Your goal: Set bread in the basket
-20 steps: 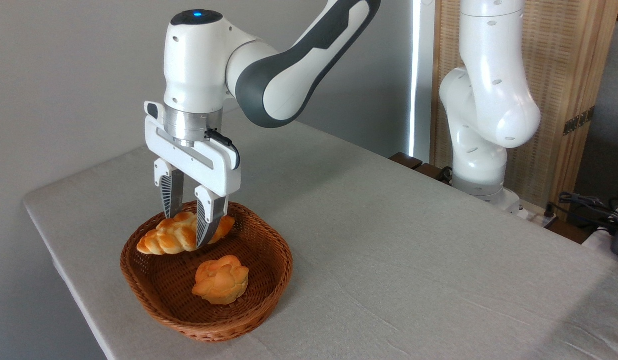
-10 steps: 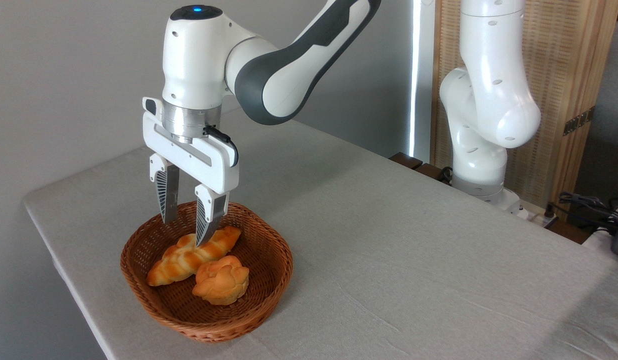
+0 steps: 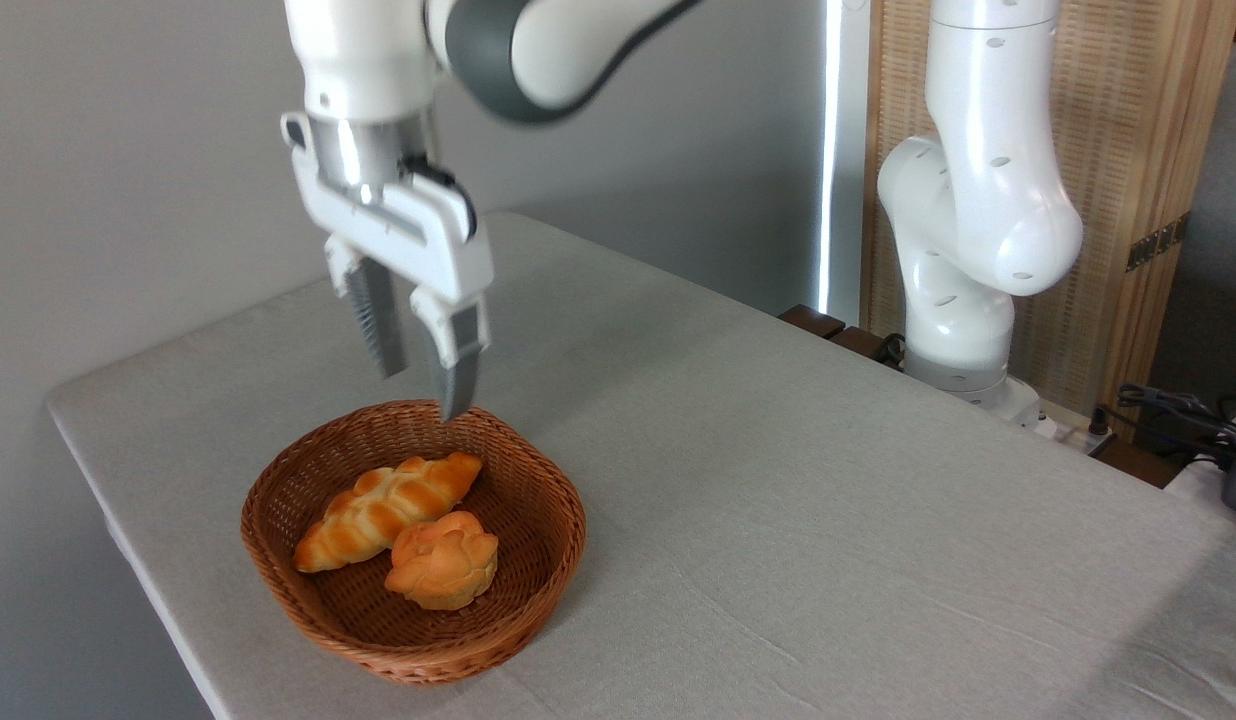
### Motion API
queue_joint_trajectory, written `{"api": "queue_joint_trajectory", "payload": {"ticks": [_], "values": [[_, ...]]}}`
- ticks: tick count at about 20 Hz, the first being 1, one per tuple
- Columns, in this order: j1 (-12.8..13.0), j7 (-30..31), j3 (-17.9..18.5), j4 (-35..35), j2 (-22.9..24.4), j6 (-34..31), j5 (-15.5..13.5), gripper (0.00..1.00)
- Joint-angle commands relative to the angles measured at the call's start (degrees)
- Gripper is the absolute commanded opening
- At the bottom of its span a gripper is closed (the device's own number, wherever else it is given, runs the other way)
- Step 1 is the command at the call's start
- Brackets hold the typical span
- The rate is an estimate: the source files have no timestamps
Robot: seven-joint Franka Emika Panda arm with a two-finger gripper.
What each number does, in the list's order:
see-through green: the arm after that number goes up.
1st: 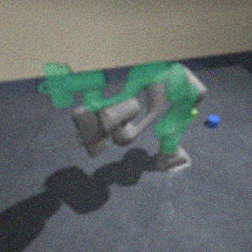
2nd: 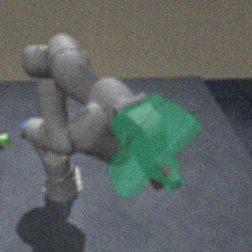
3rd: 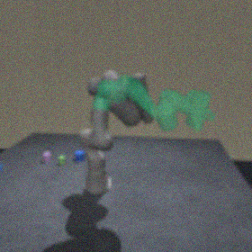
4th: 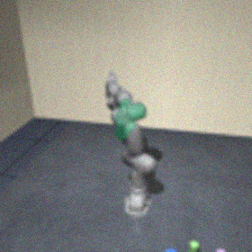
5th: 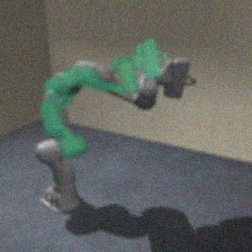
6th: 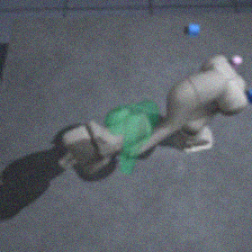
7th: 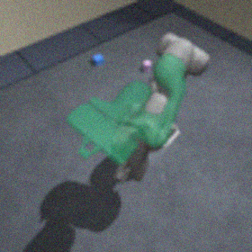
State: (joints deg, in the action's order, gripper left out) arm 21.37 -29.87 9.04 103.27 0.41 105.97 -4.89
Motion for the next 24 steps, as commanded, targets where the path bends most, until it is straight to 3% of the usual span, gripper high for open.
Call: {"api": "queue_joint_trajectory", "payload": {"ticks": [1, 3, 4, 6, 9, 24], "values": [[-5.7, -7.0, -1.4, -6.5, 0.6, -11.9, 1.4, 1.0], [-11.3, -7.0, -4.5, -8.0, 1.9, -12.6, 1.5, 1.0], [-12.9, -7.1, -5.1, -8.3, 2.4, -13.7, 1.5, 1.0], [-13.7, -7.2, -6.0, -9.4, 2.4, -15.4, 1.6, 1.0], [-15.9, -7.1, -10.1, -9.5, 2.3, -15.3, 5.3, 1.0], [-16.0, -7.4, -8.7, -10.2, 2.1, -15.4, 5.5, 1.0]]}}
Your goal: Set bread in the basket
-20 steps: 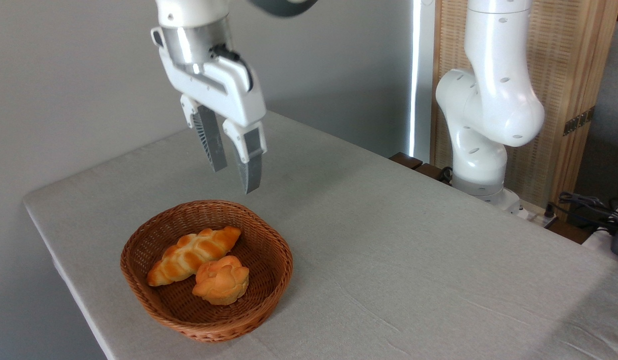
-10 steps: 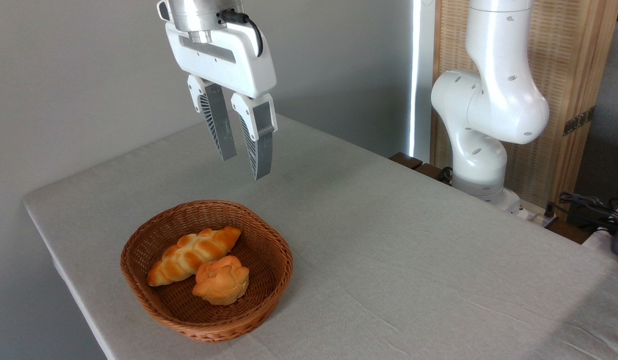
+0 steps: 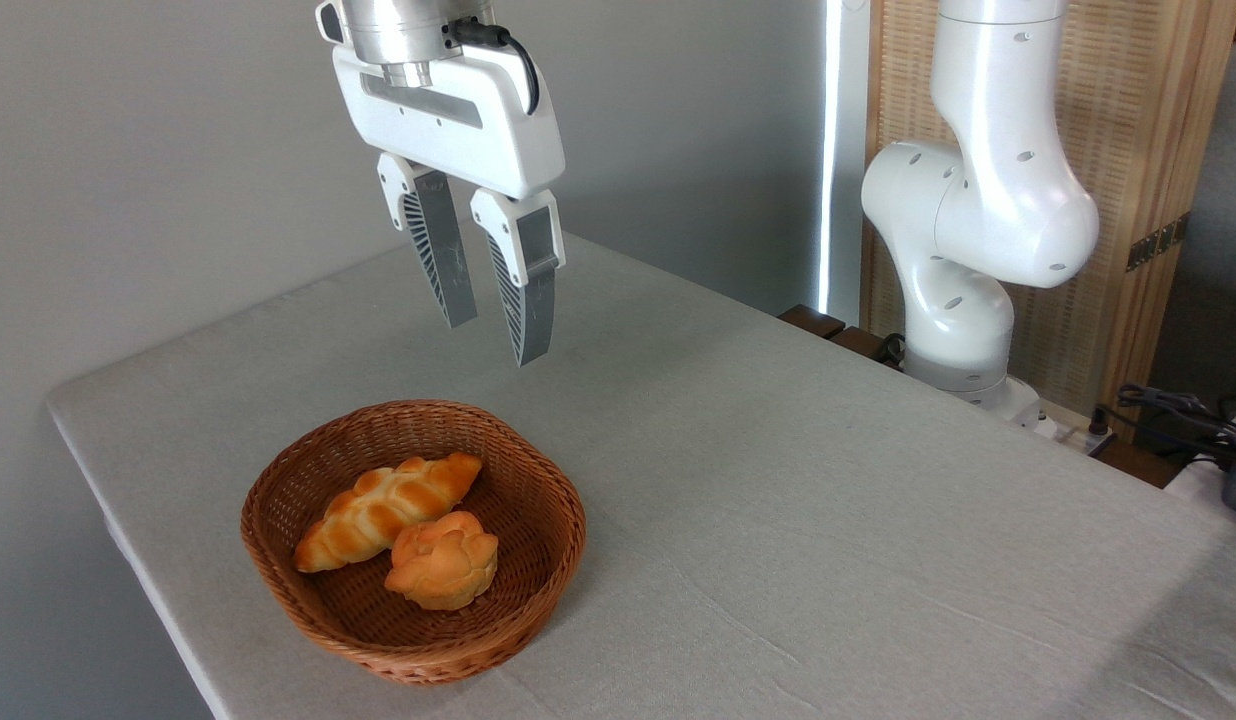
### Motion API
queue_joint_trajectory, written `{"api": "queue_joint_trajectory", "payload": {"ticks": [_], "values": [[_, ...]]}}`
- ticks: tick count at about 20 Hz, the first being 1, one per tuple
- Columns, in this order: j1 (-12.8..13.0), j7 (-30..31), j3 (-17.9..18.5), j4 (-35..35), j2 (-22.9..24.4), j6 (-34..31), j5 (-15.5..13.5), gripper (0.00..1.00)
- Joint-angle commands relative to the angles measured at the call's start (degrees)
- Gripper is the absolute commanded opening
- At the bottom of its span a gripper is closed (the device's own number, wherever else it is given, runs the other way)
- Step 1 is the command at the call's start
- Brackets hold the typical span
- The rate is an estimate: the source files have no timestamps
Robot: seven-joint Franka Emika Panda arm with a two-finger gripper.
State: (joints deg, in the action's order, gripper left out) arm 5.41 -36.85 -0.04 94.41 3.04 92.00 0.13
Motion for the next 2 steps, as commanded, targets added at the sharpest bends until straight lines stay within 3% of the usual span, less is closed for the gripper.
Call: {"api": "queue_joint_trajectory", "payload": {"ticks": [1, 2], "values": [[0.0, -0.4, 0.4, -1.2, -0.6, -1.6, 0.5, 1.0], [0.0, -0.4, 0.4, -1.2, -0.6, -1.6, 0.5, 1.0]]}}
